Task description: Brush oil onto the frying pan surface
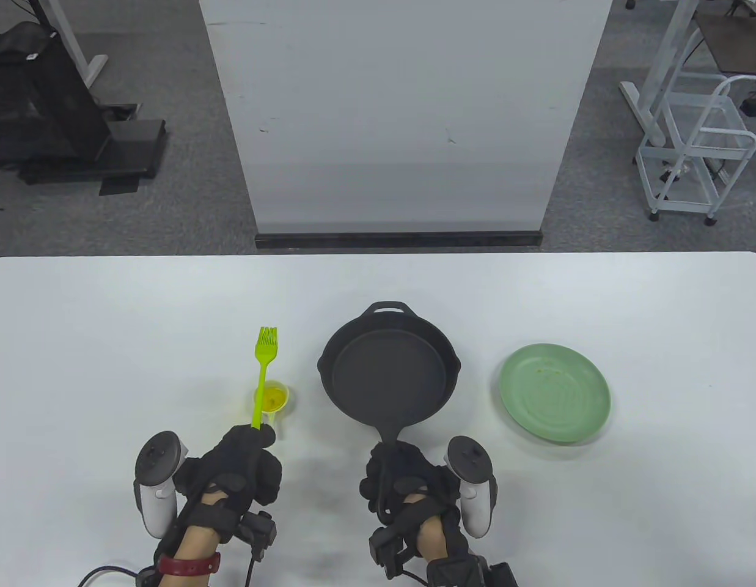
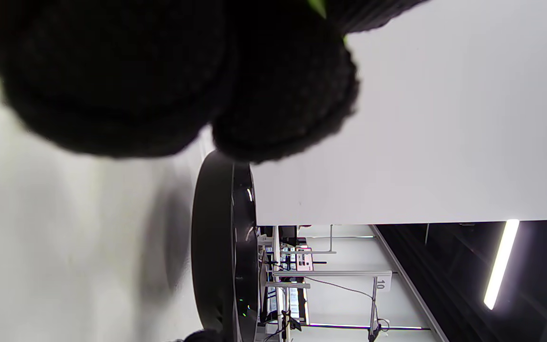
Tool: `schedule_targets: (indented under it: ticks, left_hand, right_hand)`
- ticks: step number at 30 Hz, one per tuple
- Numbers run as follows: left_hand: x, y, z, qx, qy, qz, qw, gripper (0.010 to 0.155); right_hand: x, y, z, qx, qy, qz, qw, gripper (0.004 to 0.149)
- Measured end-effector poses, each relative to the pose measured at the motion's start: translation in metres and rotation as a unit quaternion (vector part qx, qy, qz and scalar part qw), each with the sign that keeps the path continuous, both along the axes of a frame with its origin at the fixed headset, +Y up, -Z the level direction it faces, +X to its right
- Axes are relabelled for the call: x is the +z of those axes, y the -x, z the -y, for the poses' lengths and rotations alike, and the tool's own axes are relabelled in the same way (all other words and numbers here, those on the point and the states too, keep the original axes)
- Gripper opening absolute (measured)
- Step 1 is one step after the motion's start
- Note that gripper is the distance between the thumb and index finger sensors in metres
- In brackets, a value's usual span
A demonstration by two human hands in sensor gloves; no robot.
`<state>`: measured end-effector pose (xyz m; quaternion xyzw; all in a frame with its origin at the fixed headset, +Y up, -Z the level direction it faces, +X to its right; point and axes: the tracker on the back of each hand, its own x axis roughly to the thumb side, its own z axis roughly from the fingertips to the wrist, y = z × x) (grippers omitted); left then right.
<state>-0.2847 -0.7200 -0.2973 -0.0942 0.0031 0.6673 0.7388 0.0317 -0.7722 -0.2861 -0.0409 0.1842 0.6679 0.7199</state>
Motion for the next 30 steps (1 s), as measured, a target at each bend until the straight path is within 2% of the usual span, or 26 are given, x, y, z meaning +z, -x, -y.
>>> schedule_targets:
  ticks: [20,26,30]
  left_hand:
    - [0.000,-0.003,0.002,-0.004,0.005,0.008,1.000,0.049]
    - [0.000,-0.004,0.002,-0.003,0.008,0.010,1.000,0.049]
    - [0.000,-0.004,0.002,-0.002,0.006,0.010,1.000,0.049]
  right_hand:
    - [-0.007,0.002,0.014,-0.008,0.045,0.000,0.999,0.055]
    - [-0.007,-0.001,0.003,0.052,0.060,-0.048,0.996,0.064]
    - [-0.005,-0.002,-0.005,0.101,0.042,-0.065,0.992,0.070]
